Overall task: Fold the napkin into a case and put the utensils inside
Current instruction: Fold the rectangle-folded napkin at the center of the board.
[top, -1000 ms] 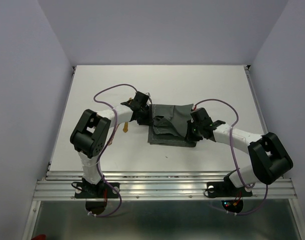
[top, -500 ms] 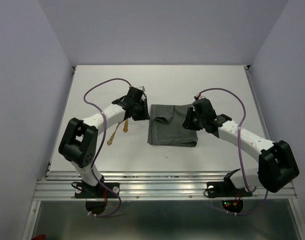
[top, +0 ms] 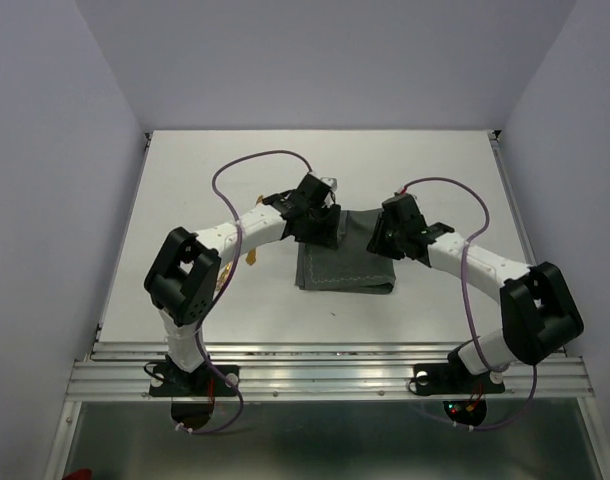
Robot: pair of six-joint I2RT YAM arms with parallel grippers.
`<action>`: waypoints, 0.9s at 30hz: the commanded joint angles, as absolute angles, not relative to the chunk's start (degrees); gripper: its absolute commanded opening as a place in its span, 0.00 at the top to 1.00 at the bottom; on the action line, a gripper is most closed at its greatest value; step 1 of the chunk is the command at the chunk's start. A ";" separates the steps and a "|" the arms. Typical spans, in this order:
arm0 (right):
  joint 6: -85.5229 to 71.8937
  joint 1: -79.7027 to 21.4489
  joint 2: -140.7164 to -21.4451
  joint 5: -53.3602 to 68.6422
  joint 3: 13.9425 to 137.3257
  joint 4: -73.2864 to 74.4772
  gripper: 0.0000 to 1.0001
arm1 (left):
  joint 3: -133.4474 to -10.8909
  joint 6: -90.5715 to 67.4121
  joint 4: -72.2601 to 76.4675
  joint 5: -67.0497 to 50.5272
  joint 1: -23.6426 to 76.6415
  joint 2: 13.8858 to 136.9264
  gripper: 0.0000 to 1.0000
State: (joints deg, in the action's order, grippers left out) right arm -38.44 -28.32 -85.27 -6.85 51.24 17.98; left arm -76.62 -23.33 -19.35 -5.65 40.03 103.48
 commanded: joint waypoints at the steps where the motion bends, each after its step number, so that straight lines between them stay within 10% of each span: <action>1: -39.64 -25.76 -78.76 -9.67 48.17 19.07 0.58 | -80.68 -22.24 -20.39 -8.95 41.30 105.02 0.32; 10: -40.17 -25.75 -73.22 -10.20 45.79 24.25 0.58 | -83.58 -23.29 -19.25 -8.62 42.28 110.21 0.24; 27: -40.69 -25.75 -71.19 -9.76 45.35 24.61 0.58 | -90.87 -24.70 -18.46 -5.19 42.19 117.33 0.71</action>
State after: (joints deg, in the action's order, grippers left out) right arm -40.75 -25.58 -71.29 -8.75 45.04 24.49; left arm -87.15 -24.36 -19.07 -6.37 42.02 117.03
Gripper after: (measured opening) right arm 0.423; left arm 0.390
